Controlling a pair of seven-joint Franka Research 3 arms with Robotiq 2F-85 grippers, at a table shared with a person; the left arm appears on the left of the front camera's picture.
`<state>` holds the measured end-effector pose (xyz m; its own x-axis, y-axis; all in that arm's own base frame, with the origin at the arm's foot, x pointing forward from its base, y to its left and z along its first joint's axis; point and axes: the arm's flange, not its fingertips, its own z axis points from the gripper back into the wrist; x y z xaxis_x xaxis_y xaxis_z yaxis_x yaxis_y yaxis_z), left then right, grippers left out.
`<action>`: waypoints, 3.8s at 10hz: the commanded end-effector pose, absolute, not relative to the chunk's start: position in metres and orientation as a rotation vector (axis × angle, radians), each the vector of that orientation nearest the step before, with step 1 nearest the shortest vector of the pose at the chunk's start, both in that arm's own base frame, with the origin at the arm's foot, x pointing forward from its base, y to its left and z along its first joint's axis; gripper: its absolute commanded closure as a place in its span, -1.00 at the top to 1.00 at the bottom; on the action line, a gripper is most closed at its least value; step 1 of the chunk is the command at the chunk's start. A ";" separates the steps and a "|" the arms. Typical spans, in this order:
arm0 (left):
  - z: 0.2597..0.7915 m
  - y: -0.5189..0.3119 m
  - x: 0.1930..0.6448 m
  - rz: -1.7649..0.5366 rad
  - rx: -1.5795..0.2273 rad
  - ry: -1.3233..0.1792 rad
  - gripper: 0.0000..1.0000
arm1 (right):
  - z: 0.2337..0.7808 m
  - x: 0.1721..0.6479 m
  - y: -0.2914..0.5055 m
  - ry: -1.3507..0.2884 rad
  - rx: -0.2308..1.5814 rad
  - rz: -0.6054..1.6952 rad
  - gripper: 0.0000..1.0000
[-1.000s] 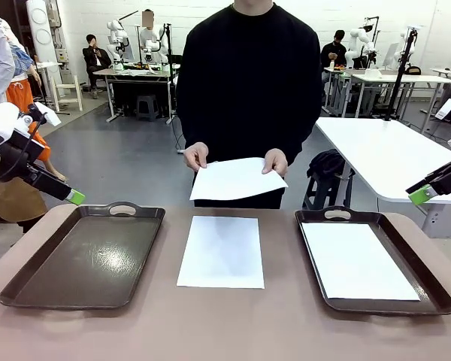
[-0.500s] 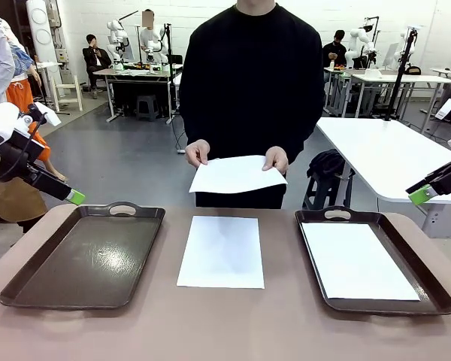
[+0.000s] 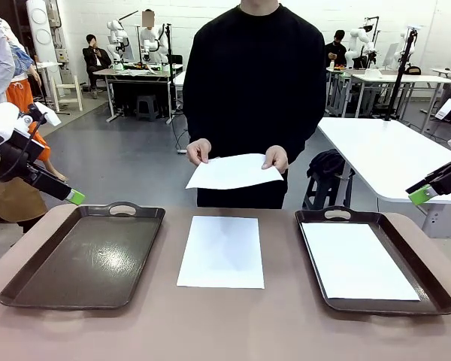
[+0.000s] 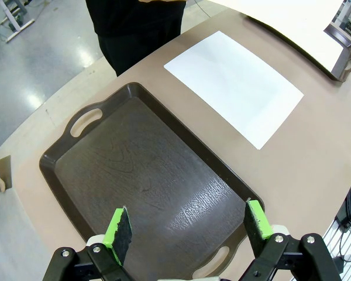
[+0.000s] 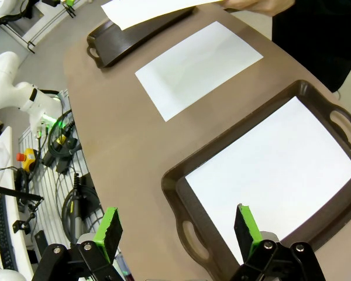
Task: Sort the A4 documents.
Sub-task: Receive the A4 Paper.
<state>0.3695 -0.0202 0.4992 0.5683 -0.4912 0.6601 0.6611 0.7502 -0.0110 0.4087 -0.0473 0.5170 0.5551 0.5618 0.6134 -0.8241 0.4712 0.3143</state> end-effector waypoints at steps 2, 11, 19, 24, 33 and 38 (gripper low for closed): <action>0.497 -0.019 0.371 -0.682 -0.285 -0.688 1.00 | 0.519 0.407 -0.047 -0.463 0.633 0.896 1.00; 0.497 -0.019 0.371 -0.682 -0.285 -0.688 1.00 | 0.519 0.407 -0.047 -0.463 0.633 0.896 1.00; 0.497 -0.019 0.371 -0.682 -0.285 -0.688 1.00 | 0.519 0.407 -0.047 -0.463 0.633 0.896 1.00; 0.483 -0.030 0.413 -0.571 -0.438 -0.605 1.00 | 0.519 0.407 -0.047 -0.463 0.633 0.896 1.00; 0.475 -0.092 0.563 -0.219 -1.025 -0.375 1.00 | 0.519 0.407 -0.047 -0.463 0.633 0.896 1.00; 0.453 -0.144 0.587 -0.122 -1.157 -0.247 1.00 | 0.519 0.407 -0.047 -0.463 0.633 0.896 1.00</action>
<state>0.5787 -0.1408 0.4532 0.9556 0.0022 0.2947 0.2637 0.4399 -0.8585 0.4083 -0.0467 0.5184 0.5524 0.5631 0.6146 -0.8258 0.4700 0.3116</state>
